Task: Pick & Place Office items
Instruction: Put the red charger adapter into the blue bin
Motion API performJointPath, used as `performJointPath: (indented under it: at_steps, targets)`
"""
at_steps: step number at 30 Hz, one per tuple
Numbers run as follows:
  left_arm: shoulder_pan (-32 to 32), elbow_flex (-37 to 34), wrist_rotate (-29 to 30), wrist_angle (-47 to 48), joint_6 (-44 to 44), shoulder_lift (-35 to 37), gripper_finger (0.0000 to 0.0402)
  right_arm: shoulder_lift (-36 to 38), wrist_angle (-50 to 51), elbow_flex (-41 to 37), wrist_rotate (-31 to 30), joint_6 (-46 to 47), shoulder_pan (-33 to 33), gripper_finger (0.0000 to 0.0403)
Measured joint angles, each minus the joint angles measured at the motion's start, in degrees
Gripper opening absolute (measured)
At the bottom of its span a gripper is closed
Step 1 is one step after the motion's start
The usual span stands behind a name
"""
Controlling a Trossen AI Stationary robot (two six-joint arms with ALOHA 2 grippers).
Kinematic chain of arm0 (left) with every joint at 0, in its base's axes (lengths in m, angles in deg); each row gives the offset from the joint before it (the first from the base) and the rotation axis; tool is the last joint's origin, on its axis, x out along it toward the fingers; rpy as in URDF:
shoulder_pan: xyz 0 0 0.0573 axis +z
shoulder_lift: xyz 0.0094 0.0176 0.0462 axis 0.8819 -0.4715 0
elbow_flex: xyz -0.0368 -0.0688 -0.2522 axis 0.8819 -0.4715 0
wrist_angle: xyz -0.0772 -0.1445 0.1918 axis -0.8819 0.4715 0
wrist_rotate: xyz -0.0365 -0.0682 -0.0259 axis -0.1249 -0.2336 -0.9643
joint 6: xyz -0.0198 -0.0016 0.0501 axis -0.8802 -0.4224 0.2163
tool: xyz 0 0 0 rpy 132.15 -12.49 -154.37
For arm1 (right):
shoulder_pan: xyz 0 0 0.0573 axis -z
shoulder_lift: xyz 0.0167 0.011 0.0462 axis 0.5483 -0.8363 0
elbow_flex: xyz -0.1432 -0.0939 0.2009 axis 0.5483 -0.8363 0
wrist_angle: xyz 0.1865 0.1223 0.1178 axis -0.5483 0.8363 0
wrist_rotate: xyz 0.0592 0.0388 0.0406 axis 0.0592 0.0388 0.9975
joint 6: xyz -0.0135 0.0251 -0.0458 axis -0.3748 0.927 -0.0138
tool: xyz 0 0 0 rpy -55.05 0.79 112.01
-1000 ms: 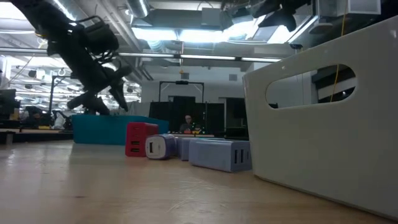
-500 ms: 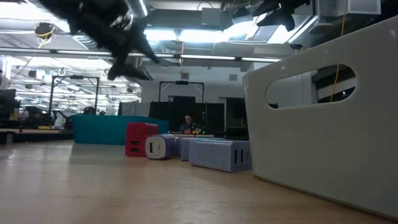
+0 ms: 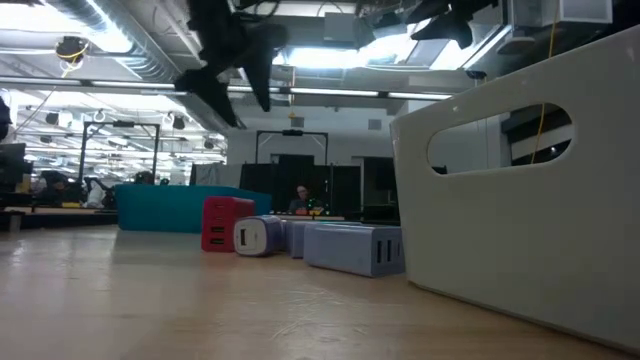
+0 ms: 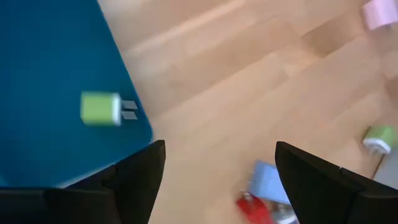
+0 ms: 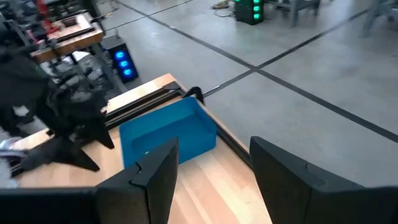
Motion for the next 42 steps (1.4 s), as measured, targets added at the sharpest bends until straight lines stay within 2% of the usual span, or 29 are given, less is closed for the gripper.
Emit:
performJointPath:
  at_steps: [4, 8, 12, 15, 27, 34, 42]
  targets:
    - [-6.43, 1.39, 2.51, 0.39, -16.34, -6.06, 0.0296, 0.0, 0.01, 0.0, 3.26, -1.63, 0.01, 0.0204]
    - [-11.76, 2.09, 3.01, 0.51, -28.18, -10.62, 0.0296, 0.0, 0.03, 0.0, 6.57, -3.02, 0.02, 0.0204]
    - [-15.59, 2.21, 1.47, 0.67, -36.76, -13.47, 0.0296, 0.0, 0.02, 0.0, 9.4, -3.43, 0.02, 0.0204]
    - [-17.58, 2.26, -0.34, 0.65, -40.07, -15.14, 0.0296, 0.0, 0.04, 0.0, 10.53, -3.63, 0.02, 0.0204]
    - [-19.28, 2.28, -1.57, 0.36, -43.4, -18.21, 0.0296, 0.0, 0.04, 0.0, 10.7, -4.46, 0.02, 0.0204]
    - [-18.21, 2.19, -6.89, -1.81, -39.19, -22.25, 0.0296, 0.0, 0.06, 0.0, 10.7, -4.49, 0.02, 0.0204]
    - [-18.21, 2.16, -7.38, -3.94, -38.6, -24.52, 0.028, 0.0, 0.1, 0.0, 10.7, -4.51, 0.02, 0.0204]
